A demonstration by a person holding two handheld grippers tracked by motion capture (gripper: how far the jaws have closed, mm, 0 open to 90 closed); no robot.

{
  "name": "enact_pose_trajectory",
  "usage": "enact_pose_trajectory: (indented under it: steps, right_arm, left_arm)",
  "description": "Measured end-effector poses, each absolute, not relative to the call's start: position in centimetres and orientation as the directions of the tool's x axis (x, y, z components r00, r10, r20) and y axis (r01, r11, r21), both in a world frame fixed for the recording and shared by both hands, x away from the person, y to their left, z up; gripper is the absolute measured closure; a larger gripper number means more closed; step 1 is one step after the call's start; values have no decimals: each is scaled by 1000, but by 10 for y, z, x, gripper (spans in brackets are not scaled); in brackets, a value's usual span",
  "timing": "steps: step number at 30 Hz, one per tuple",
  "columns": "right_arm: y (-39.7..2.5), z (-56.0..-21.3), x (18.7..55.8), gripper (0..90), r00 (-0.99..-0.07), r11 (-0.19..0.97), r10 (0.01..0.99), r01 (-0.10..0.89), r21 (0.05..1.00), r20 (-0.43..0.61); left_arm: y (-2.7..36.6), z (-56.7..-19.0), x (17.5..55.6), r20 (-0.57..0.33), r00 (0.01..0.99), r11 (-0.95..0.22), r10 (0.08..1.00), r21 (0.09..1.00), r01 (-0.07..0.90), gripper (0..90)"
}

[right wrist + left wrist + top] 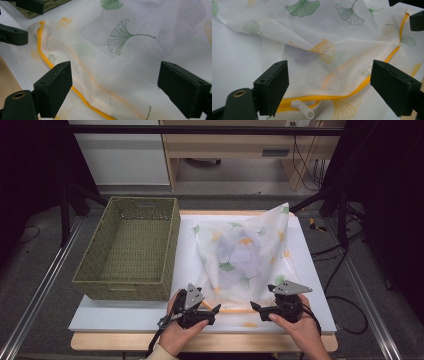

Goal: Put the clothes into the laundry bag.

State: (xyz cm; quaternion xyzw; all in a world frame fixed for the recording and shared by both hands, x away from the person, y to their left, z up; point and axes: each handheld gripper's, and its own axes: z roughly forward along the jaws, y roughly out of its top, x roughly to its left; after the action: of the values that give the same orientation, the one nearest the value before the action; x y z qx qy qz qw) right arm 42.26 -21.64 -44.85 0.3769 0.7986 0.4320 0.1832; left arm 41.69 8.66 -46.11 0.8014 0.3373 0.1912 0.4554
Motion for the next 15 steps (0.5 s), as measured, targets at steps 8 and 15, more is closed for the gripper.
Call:
enact_pose_trajectory:
  steps: [8, 15]
  right_arm:
    - [-216, -450, 423, 119, -652, 350, 758, 434, 830, 21]
    - [-215, -447, 422, 135, -624, 344, 782, 422, 839, -7]
  left_arm:
    - [90, -460, 417, -10, 707, -351, 707, 863, 364, 84]
    - [97, -456, 408, -10, 710, -333, 704, 879, 343, 81]
